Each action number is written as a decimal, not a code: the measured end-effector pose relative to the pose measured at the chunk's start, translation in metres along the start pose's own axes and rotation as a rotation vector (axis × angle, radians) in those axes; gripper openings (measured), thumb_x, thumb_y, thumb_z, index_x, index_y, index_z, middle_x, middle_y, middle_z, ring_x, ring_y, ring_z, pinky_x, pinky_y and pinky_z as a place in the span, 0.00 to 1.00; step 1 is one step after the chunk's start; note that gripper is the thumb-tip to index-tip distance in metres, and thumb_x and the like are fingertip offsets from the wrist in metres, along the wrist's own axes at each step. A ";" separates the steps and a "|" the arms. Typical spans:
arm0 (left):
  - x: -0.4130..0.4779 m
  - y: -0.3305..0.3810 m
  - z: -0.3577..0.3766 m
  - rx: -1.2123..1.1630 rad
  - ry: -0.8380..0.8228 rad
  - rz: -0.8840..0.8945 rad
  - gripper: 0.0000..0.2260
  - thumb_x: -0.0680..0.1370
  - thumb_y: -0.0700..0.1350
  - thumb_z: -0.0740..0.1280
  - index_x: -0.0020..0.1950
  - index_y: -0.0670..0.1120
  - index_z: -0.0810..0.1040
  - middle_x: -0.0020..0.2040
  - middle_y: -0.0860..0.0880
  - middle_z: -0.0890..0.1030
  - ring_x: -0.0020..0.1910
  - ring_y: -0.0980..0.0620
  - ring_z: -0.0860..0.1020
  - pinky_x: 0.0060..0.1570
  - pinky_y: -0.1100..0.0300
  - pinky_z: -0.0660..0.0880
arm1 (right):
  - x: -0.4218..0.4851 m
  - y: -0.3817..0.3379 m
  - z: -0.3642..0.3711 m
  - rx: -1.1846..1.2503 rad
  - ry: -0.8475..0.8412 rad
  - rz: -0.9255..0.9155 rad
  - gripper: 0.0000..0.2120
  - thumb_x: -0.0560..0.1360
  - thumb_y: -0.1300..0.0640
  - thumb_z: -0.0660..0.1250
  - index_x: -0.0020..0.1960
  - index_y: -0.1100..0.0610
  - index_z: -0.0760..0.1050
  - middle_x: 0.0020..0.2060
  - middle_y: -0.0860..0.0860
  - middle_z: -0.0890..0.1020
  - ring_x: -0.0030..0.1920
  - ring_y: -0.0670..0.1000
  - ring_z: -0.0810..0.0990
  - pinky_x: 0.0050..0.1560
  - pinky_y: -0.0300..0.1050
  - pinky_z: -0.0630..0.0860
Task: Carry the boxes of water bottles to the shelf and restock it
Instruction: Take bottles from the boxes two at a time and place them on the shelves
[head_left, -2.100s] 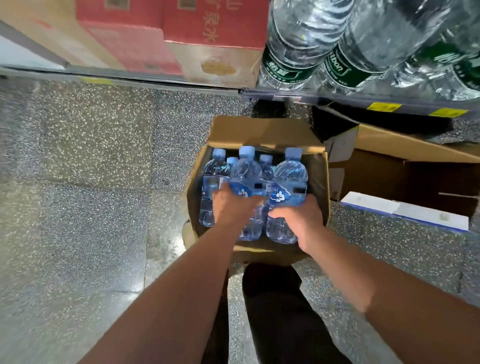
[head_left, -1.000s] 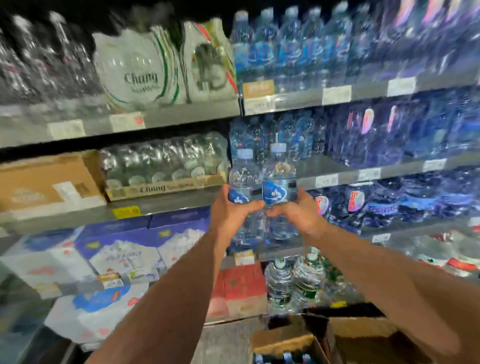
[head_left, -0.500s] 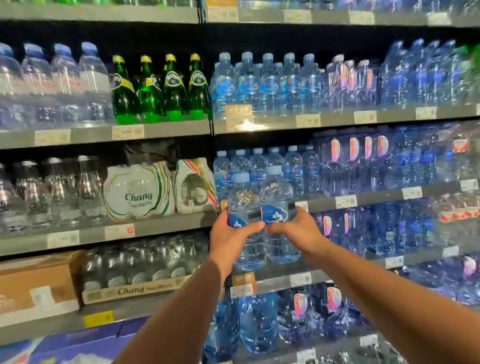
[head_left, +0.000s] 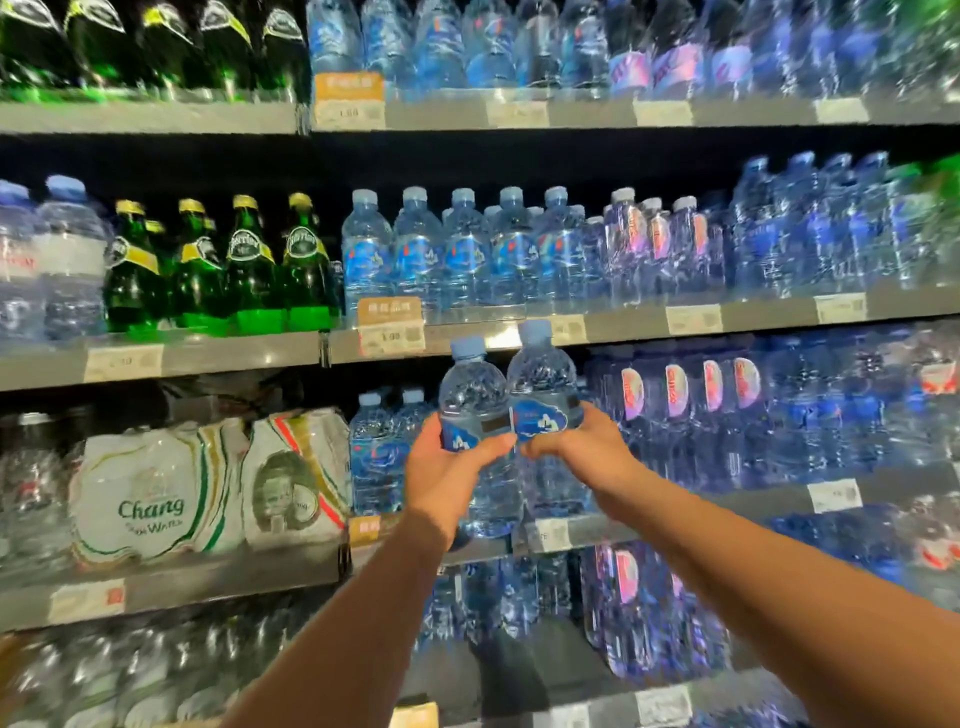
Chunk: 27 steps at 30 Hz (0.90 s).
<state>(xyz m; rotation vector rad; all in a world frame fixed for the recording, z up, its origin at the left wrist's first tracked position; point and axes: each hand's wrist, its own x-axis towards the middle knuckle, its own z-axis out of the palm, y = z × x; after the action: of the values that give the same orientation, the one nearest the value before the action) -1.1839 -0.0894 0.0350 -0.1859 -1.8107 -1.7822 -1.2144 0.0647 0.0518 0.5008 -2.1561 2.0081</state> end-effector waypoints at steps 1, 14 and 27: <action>0.004 -0.004 0.006 0.001 0.020 -0.001 0.20 0.66 0.41 0.78 0.55 0.49 0.78 0.49 0.54 0.83 0.48 0.56 0.81 0.48 0.61 0.76 | 0.008 0.005 -0.003 0.010 -0.005 -0.004 0.46 0.66 0.63 0.75 0.76 0.59 0.53 0.70 0.55 0.67 0.68 0.56 0.69 0.60 0.47 0.68; 0.051 -0.046 -0.013 0.158 0.131 -0.020 0.24 0.65 0.43 0.79 0.57 0.50 0.74 0.50 0.56 0.78 0.51 0.53 0.76 0.55 0.57 0.72 | 0.060 0.042 0.035 0.022 -0.020 0.054 0.51 0.64 0.61 0.77 0.78 0.57 0.49 0.75 0.55 0.61 0.71 0.58 0.64 0.67 0.56 0.66; 0.099 -0.065 -0.068 0.301 0.185 0.061 0.37 0.56 0.59 0.78 0.63 0.55 0.72 0.56 0.56 0.81 0.56 0.53 0.79 0.59 0.48 0.76 | 0.099 0.059 0.105 0.024 -0.044 0.084 0.50 0.63 0.61 0.78 0.77 0.57 0.53 0.71 0.53 0.67 0.69 0.58 0.69 0.67 0.53 0.68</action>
<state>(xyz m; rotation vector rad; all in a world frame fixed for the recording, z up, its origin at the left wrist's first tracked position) -1.2760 -0.1895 0.0227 0.0414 -1.8883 -1.4134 -1.3145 -0.0504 0.0198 0.4695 -2.2161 2.0880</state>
